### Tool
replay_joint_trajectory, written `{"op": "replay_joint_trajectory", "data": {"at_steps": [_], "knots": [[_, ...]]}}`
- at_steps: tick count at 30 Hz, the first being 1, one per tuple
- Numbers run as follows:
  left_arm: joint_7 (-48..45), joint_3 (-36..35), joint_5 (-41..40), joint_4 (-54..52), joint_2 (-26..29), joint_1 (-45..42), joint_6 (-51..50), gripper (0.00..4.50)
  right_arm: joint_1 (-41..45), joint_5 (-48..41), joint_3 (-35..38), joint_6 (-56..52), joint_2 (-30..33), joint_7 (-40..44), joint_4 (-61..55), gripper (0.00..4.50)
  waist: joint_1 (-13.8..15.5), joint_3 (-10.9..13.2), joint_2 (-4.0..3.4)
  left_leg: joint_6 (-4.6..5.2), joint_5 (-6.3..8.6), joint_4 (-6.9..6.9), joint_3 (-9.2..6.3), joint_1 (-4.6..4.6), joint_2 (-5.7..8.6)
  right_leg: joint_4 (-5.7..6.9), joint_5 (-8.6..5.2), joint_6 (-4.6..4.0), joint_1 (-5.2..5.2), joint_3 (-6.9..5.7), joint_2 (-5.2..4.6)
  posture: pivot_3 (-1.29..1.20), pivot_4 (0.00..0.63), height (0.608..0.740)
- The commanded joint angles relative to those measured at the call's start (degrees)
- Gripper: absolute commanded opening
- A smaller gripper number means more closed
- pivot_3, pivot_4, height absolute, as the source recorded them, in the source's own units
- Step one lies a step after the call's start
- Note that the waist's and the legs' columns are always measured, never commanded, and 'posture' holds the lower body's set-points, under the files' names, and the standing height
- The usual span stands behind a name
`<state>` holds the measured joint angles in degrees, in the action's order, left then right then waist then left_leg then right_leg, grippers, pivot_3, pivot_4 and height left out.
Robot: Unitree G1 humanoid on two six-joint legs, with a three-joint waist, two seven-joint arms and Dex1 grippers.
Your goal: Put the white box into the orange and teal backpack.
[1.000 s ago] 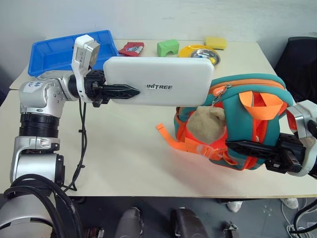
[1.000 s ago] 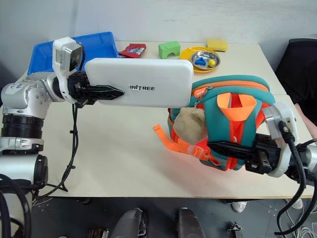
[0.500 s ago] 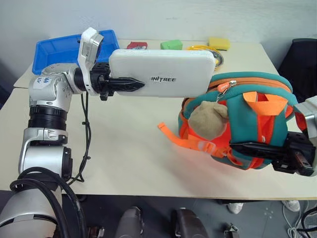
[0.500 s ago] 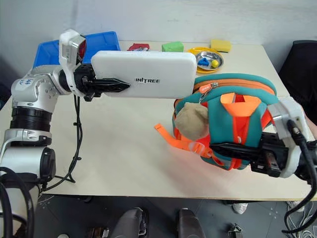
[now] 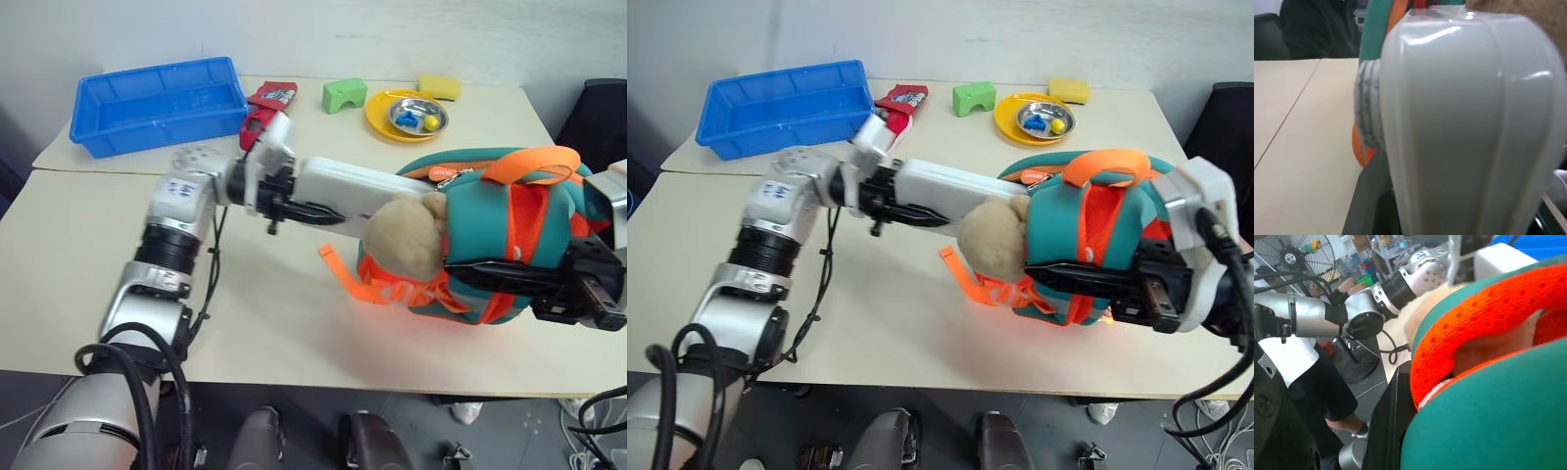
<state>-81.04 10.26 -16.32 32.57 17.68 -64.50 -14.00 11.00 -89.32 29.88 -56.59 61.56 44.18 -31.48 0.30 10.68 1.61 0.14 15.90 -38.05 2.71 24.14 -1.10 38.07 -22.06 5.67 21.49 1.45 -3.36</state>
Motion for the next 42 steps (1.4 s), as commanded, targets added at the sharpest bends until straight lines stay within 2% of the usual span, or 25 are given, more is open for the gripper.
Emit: {"op": "replay_joint_trajectory", "data": {"at_steps": [1, 5, 9, 11, 12, 16, 20, 23, 28, 32, 36, 39, 42], "knots": [[6.07, 2.39, 3.80, 1.34, -6.41, -3.65, 5.06, 1.27, 1.23, 1.03, -0.83, 2.78, -1.39, -1.54, -1.86, 0.02, 0.10, 0.00, 0.00, 0.02, 0.01, -0.02, 0.00, 0.03, 0.01, -0.02, 0.02, 0.03, 0.00, -0.01, 0.00, 0.00, 0.150, 0.740], [14.39, 1.85, 6.21, 4.58, -12.05, -6.09, 3.39, 1.27, 1.21, 1.82, -1.78, 3.99, -2.82, -4.09, -2.65, 0.02, 0.12, 0.00, 0.00, 0.11, 0.00, -0.03, 0.00, 0.03, 0.10, -0.02, 0.04, 0.07, 0.00, 0.03, -0.05, 0.00, 0.150, 0.740], [18.89, 1.22, 8.05, 5.67, -13.89, -5.75, 5.63, 1.27, -0.26, 2.12, -1.66, 4.61, -3.80, -6.32, -3.78, 0.02, -0.39, -0.01, -0.01, 0.11, 0.00, 0.04, 0.00, 0.00, 0.09, 0.00, 0.04, 0.07, 0.02, 0.07, -0.01, 0.00, 0.150, 0.740], [19.69, -0.50, 7.14, 6.99, -13.40, -6.30, 4.67, 1.97, -1.53, 2.33, -1.37, 5.03, -4.27, -7.15, -4.79, 0.00, -0.37, -0.01, -0.02, 0.08, -0.01, 0.04, -0.01, -0.01, 0.06, 0.04, 0.04, 0.07, 0.05, 0.07, 0.02, 0.00, 0.150, 0.740], [19.28, -1.21, 6.63, 6.97, -12.59, -6.36, 4.24, 2.13, -2.04, 2.21, -1.28, 5.21, -4.42, -7.50, -5.21, 0.00, -0.36, -0.01, -0.02, 0.08, -0.02, 0.04, -0.01, -0.02, 0.06, 0.07, 0.04, 0.07, 0.05, 0.06, 0.02, 0.00, 0.150, 0.740], [15.46, -3.18, 4.24, 3.60, -8.15, -4.70, 0.69, 3.33, -3.69, 2.15, -1.03, 6.05, -4.87, -8.61, -6.14, 0.00, -0.50, -0.01, -0.02, 0.07, -0.04, 0.02, -0.03, -0.02, 0.06, 0.11, 0.04, 0.07, 0.05, 0.07, 0.02, 0.00, 0.150, 0.740], [11.07, -5.86, 1.15, -1.67, -1.06, -1.86, -2.96, 4.47, -4.59, 3.38, -1.34, 6.93, -5.64, -10.62, -5.73, 0.00, -0.45, -0.01, -0.03, 0.04, -0.05, 0.02, -0.05, -0.02, 0.06, 0.14, 0.04, 0.07, 0.04, 0.05, 0.00, 0.00, 0.150, 0.740], [7.63, -8.26, -2.25, -5.35, 4.11, -1.02, -6.47, 4.47, -5.28, 3.94, -1.78, 7.26, -6.03, -10.69, -6.30, 0.00, -0.44, -0.01, -0.03, 0.03, -0.06, 0.01, -0.07, -0.02, 0.06, 0.35, 0.04, 0.07, 0.05, 0.05, 0.00, 0.00, 0.150, 0.740], [-0.29, -9.00, -10.53, -16.26, 10.33, 0.32, -18.81, 4.47, -5.75, 5.42, -2.70, 7.69, -6.55, -11.35, -6.51, 0.00, -0.25, -0.01, -0.03, 0.03, -0.06, -0.07, -0.25, 0.04, 0.14, 0.33, 0.04, 0.07, -0.04, -0.13, -0.10, 0.00, 0.150, 0.740], [5.58, -7.95, -10.40, -23.05, 7.53, 1.74, -18.88, 4.47, -6.42, 5.26, -2.60, 7.83, -6.71, -11.15, -6.95, 0.00, -0.12, -0.01, -0.03, 0.04, -0.07, -0.13, -0.43, 0.04, 0.19, 0.23, 0.04, 0.07, -0.19, -0.26, -0.15, 0.00, 0.150, 0.740], [8.12, -2.85, -7.10, -27.98, 4.52, 4.78, -15.25, 4.47, -7.14, 6.40, -3.09, 8.06, -6.67, -11.20, -7.98, 0.00, -0.25, -0.01, -0.03, 0.06, -0.08, -0.14, -0.51, 0.01, 0.19, 0.03, 0.04, 0.07, -0.27, -0.33, -0.13, 0.00, 0.150, 0.740], [10.32, 0.66, -3.24, -27.81, 2.70, 6.16, -9.68, 4.47, -7.49, 6.53, -3.86, 8.34, -7.08, -11.38, -8.79, 0.00, -0.43, -0.02, -0.05, 0.05, -0.08, -0.09, -0.51, 0.00, 0.18, 0.03, 0.04, 0.07, -0.24, -0.32, -0.08, 0.00, 0.150, 0.740], [12.88, 0.48, -3.99, -27.25, 0.14, 6.04, -10.27, 4.47, -7.50, 6.90, -4.73, 8.79, -7.57, -12.01, -9.31, 0.00, -0.31, -0.02, -0.05, 0.06, -0.11, -0.10, -0.52, 0.00, 0.18, 0.05, 0.04, 0.07, -0.23, -0.33, -0.08, 0.00, 0.150, 0.740]]}}
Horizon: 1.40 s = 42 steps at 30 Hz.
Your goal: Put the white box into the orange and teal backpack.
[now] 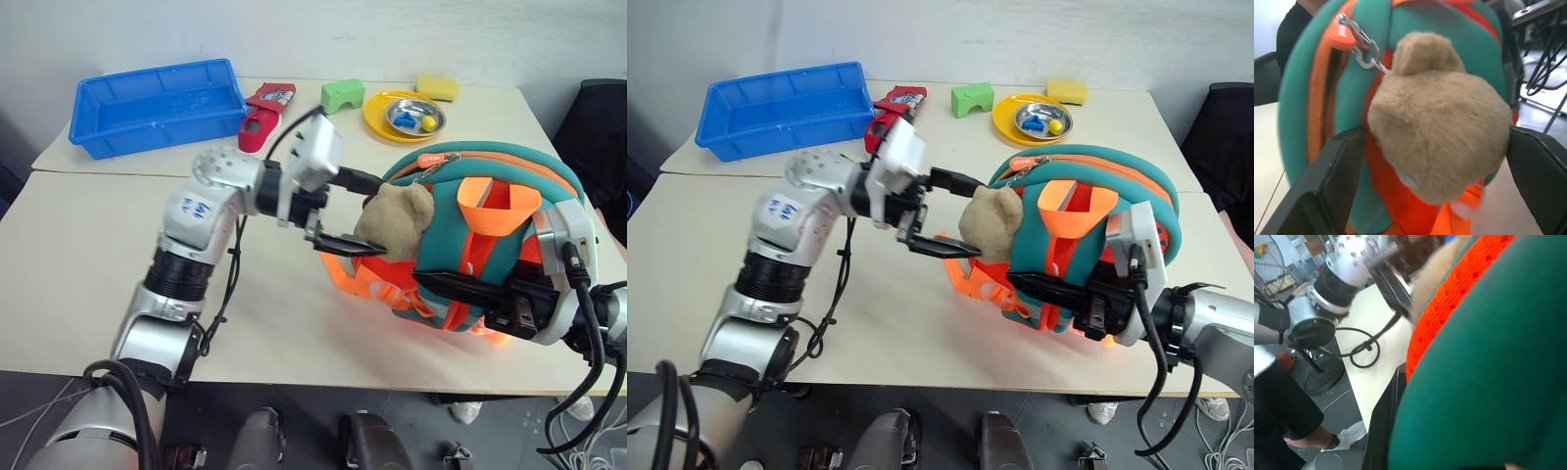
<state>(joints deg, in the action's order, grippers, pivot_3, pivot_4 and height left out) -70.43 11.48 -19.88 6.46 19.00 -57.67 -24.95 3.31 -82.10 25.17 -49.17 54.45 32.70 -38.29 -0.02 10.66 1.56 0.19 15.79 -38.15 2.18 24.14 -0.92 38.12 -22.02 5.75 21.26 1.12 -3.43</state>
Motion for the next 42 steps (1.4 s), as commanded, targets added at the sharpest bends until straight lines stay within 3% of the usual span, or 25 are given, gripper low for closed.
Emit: {"op": "replay_joint_trajectory", "data": {"at_steps": [1, 3, 12, 16, 26, 35, 40, 42], "knots": [[1.83, -0.86, -0.96, -1.48, -1.26, -0.55, 0.62, 4.19, 0.09, -0.40, -0.04, 1.55, -0.59, -0.94, -2.51, 0.00, 0.01, 0.00, 0.00, 0.00, 0.00, 0.00, 0.00, 0.00, 0.00, 0.00, 0.00, 0.00, 0.00, 0.00, -0.01, 0.00, 0.150, 0.740], [1.23, -1.46, -2.10, -1.75, -1.09, -0.21, -0.13, 3.84, -0.45, -0.58, 0.38, 1.83, -0.78, -1.62, -2.55, 0.00, -0.02, 0.00, 0.00, 0.00, 0.00, -0.01, 0.00, 0.00, 0.00, 0.00, 0.00, 0.00, -0.01, 0.00, -0.01, 0.00, 0.150, 0.740], [-1.07, -3.61, -4.47, 0.16, 2.16, -0.33, -1.39, 1.36, -4.04, -1.03, 3.02, 2.87, -0.37, -1.60, -2.74, 0.00, -0.06, 0.00, 0.00, 0.00, -0.01, 0.00, -0.02, -0.01, 0.00, 0.00, 0.00, 0.00, -0.01, -0.02, 0.00, 0.00, 0.150, 0.740], [-1.22, -4.46, -3.08, 3.87, 4.10, -1.63, 0.96, 0.74, -4.42, 1.24, 3.36, 3.04, 0.27, -0.63, -1.73, 0.00, -0.02, 0.00, 0.00, -0.01, -0.01, 0.00, -0.02, -0.01, 0.00, 0.00, 0.00, 0.00, -0.01, -0.02, -0.01, 0.00, 0.150, 0.740], [1.09, -3.39, 7.29, 29.38, 8.46, -6.30, 16.56, 0.69, -2.62, 1.57, 8.93, 5.16, -0.20, 1.07, 1.03, 0.00, -0.04, 0.00, -0.01, 0.01, -0.02, 0.02, -0.02, -0.02, 0.02, 0.01, 0.00, 0.00, 0.01, -0.08, -0.01, 0.00, 0.150, 0.740], [1.59, 5.45, 18.92, 33.67, 4.77, 2.56, 33.80, 0.69, -4.39, 1.73, 12.52, 4.64, 0.87, 4.24, 2.30, 0.00, 0.14, 0.00, 0.00, 0.02, -0.02, -0.01, -0.01, 0.01, 0.03, 0.12, 0.00, 0.00, 0.02, -0.09, -0.05, 0.00, 0.150, 0.740], [3.54, 6.18, 19.46, 30.98, 0.86, 4.93, 31.70, 0.69, -5.53, 5.39, 11.34, 5.29, -0.16, 3.15, 2.20, 0.00, 0.43, -0.01, 0.00, 0.02, -0.01, -0.03, -0.03, 0.00, 0.03, 0.18, 0.00, 0.00, 0.00, -0.09, -0.07, 0.00, 0.150, 0.740], [3.20, 5.04, 18.20, 29.99, 0.55, 4.78, 28.63, 1.36, -6.10, 8.33, 10.78, 5.13, 0.38, 3.14, 3.10, 0.65, 0.62, -0.01, -0.01, 0.03, -0.02, -0.06, -0.02, -0.01, 0.06, 0.17, 0.00, 0.00, 0.00, -0.09, -0.07, 0.00, 0.150, 0.740]]}}
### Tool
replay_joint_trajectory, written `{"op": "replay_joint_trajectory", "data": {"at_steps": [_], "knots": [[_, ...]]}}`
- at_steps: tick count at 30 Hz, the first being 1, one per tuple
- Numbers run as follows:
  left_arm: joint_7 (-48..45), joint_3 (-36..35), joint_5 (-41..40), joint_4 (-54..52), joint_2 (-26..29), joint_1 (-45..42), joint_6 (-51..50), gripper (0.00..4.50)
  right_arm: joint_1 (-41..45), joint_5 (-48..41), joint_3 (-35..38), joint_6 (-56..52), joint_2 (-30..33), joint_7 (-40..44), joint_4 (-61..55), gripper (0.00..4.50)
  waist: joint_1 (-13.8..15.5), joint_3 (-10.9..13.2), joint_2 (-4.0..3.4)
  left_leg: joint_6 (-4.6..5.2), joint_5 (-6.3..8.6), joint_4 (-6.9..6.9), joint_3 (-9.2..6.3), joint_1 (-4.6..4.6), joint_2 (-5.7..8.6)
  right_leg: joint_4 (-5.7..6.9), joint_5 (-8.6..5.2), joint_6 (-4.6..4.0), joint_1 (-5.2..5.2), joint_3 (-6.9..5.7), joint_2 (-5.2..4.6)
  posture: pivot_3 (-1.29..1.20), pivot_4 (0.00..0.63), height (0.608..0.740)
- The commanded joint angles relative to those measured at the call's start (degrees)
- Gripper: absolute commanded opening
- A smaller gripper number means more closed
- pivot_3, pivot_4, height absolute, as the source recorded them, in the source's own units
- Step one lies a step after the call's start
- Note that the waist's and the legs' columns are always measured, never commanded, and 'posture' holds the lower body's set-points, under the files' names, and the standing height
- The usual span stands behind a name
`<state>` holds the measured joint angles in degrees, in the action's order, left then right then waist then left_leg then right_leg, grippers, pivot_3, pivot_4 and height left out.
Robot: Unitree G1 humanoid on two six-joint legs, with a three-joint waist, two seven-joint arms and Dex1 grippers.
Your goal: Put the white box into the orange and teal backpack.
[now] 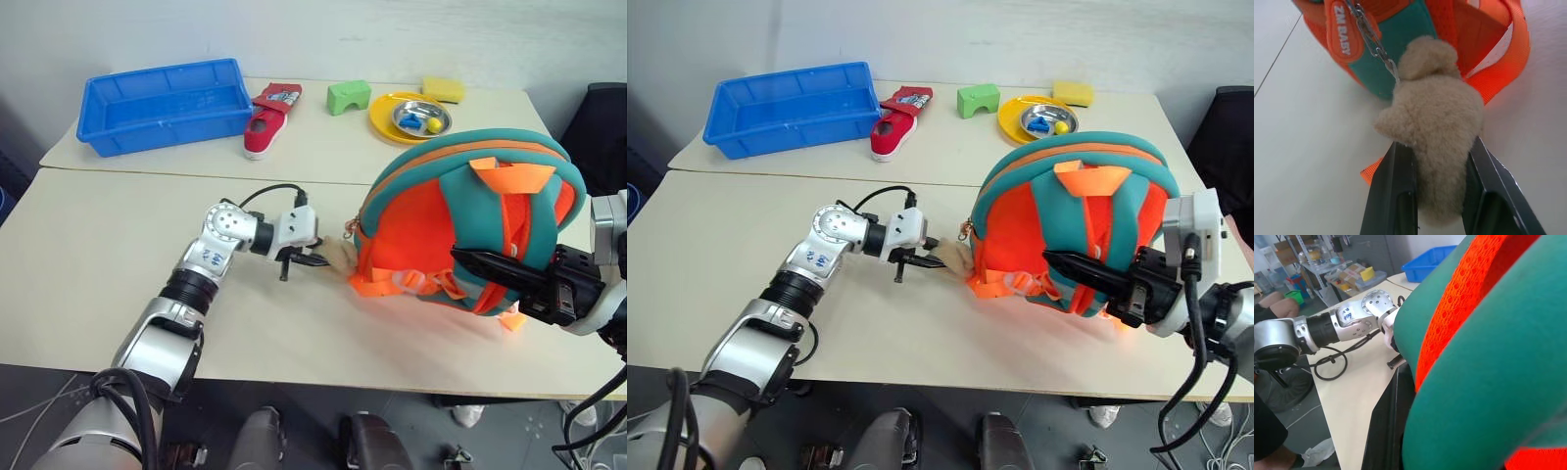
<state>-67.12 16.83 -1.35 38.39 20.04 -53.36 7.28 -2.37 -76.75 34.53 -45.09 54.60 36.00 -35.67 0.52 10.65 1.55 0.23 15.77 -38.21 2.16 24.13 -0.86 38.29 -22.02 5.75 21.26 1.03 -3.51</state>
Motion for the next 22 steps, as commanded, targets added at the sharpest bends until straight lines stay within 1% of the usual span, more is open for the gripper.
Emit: {"op": "replay_joint_trajectory", "data": {"at_steps": [1, 3, 5, 7, 8, 10, 11, 12, 15, 17, 19, 22], "knots": [[-0.73, -0.71, -0.77, -2.40, -0.09, 0.51, -4.59, 1.67, -1.23, 4.58, 1.58, 1.01, 0.76, 1.07, 0.91, 0.95, 0.14, 0.00, 0.00, 0.00, 0.00, 0.00, 0.00, 0.00, 0.00, 0.00, 0.00, 0.00, 0.00, 0.00, 0.00, 0.00, 0.150, 0.740], [-1.97, -1.75, -1.86, -3.44, 1.25, 0.70, -6.81, 2.34, -4.02, 6.18, 4.10, 0.02, 2.07, 5.03, 2.01, 1.66, 0.31, 0.00, 0.00, 0.01, -0.01, -0.01, 0.00, 0.00, 0.01, 0.02, 0.00, 0.00, 0.01, 0.00, 0.00, 0.00, 0.150, 0.740], [-3.34, -3.27, -3.60, -4.46, 2.57, 0.77, -10.30, 2.93, -6.89, 7.09, 7.45, -1.07, 3.35, 8.63, 3.31, 2.26, 0.57, 0.00, 0.00, 0.01, -0.01, 0.02, 0.01, 0.01, 0.01, 0.05, 0.00, 0.00, 0.02, 0.00, 0.01, 0.00, 0.150, 0.740], [-5.56, -5.03, -6.18, -6.43, 4.29, 1.29, -14.48, 3.63, -11.48, 9.67, 11.97, -1.85, 4.41, 14.20, 4.94, 3.02, 0.57, 0.00, 0.00, 0.00, -0.01, 0.03, 0.01, 0.01, 0.01, 0.19, 0.00, 0.00, 0.04, -0.01, 0.02, 0.00, 0.150, 0.740], [-7.27, -6.48, -8.12, -7.66, 5.83, 1.75, -17.06, 3.84, -14.68, 12.03, 14.77, -1.98, 4.89, 17.70, 6.37, 3.24, 0.65, 0.00, 0.00, 0.00, -0.01, 0.04, 0.02, 0.00, 0.00, 0.20, 0.00, 0.00, 0.03, -0.01, 0.04, 0.00, 0.150, 0.740], [-9.79, -9.40, -11.80, -9.93, 8.68, 2.52, -22.49, 4.41, -19.29, 15.50, 19.72, -1.85, 5.42, 22.79, 10.21, 3.88, 0.62, 0.00, 0.00, 0.01, -0.01, 0.09, 0.01, -0.03, -0.01, 0.15, 0.00, 0.00, 0.01, -0.02, 0.06, 0.00, 0.150, 0.740], [-11.12, -10.74, -13.68, -10.94, 10.19, 2.69, -25.34, 4.50, -20.53, 16.46, 21.87, -2.05, 5.73, 24.24, 12.31, 4.26, 0.52, 0.00, 0.00, 0.01, 0.00, 0.10, 0.01, -0.03, -0.01, 0.12, 0.00, 0.00, 0.01, -0.01, 0.07, 0.00, 0.150, 0.740], [-12.67, -12.07, -15.35, -11.59, 12.03, 2.64, -27.88, 4.50, -21.57, 17.75, 24.16, -1.86, 6.08, 25.86, 14.54, 4.48, 0.49, 0.00, 0.00, 0.02, 0.00, 0.10, 0.01, -0.04, -0.02, 0.11, 0.00, 0.00, 0.01, -0.01, 0.06, 0.00, 0.150, 0.740], [-16.06, -15.10, -18.60, -12.26, 17.70, 1.39, -34.08, 4.50, -23.36, 22.14, 30.58, -1.05, 7.45, 29.80, 21.23, 4.48, 0.48, 0.00, -0.01, 0.07, 0.01, 0.10, 0.02, -0.06, 0.01, -0.02, 0.00, -0.01, 0.01, 0.00, 0.02, 0.00, 0.150, 0.740], [-17.37, -16.19, -19.34, -12.34, 20.24, 0.77, -34.86, 4.50, -22.59, 24.28, 32.93, -0.33, 8.15, 30.18, 24.91, 4.48, 0.45, -0.01, -0.01, 0.08, 0.02, 0.12, 0.01, -0.08, 0.01, -0.03, -0.01, -0.01, 0.00, -0.01, 0.03, 0.00, 0.150, 0.740], [-17.48, -17.17, -19.59, -11.60, 21.23, 0.02, -34.51, 4.50, -21.28, 25.26, 34.24, -0.48, 8.90, 30.31, 27.56, 4.48, 0.38, -0.02, -0.03, 0.08, 0.01, 0.15, 0.01, -0.11, 0.01, -0.08, -0.01, -0.01, -0.03, -0.01, 0.02, 0.00, 0.150, 0.740], [-14.77, -19.10, -20.10, -11.61, 20.43, 0.06, -34.04, 4.50, -21.06, 25.92, 35.01, -0.71, 6.97, 30.54, 27.81, 4.48, 0.65, -0.01, -0.03, 0.08, 0.02, 0.13, 0.00, -0.12, 0.02, -0.11, -0.01, -0.01, -0.09, -0.03, 0.00, 0.00, 0.150, 0.740]]}}
